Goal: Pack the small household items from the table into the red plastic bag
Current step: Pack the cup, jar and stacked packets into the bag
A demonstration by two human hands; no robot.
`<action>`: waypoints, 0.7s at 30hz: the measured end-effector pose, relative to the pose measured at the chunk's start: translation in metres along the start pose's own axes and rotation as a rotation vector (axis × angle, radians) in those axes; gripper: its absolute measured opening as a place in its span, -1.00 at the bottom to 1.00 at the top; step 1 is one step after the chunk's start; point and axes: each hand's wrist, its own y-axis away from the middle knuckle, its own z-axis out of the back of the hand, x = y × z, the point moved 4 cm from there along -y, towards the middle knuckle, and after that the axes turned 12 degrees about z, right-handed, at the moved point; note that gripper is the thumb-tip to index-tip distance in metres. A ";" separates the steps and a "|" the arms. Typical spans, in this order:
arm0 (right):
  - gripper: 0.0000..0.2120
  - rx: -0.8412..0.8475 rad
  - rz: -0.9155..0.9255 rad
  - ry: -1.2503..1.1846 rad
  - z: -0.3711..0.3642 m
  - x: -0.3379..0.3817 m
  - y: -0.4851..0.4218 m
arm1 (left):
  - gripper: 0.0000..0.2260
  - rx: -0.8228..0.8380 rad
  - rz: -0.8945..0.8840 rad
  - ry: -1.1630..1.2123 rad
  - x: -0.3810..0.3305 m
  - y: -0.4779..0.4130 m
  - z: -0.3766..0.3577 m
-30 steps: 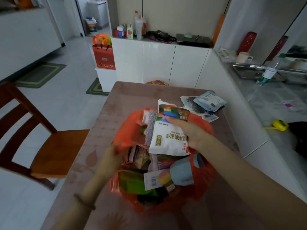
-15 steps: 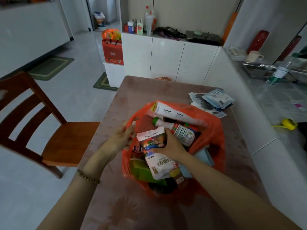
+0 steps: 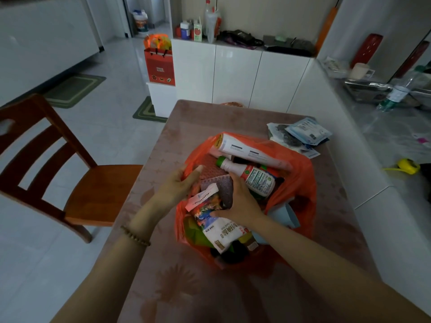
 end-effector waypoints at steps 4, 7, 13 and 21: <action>0.06 -0.066 0.095 -0.010 0.007 0.003 0.002 | -0.73 0.003 0.000 -0.037 0.000 0.002 -0.002; -0.10 -0.090 0.105 -0.176 0.014 0.001 0.001 | -0.79 0.016 -0.042 -0.101 -0.005 0.002 -0.002; -0.58 -0.131 0.021 -0.593 0.069 -0.001 -0.011 | -0.63 -0.012 -0.064 -0.466 -0.034 -0.023 0.010; -0.50 -0.152 0.012 -0.991 0.159 -0.033 -0.036 | -0.69 -0.039 -0.232 -0.389 -0.120 -0.089 -0.024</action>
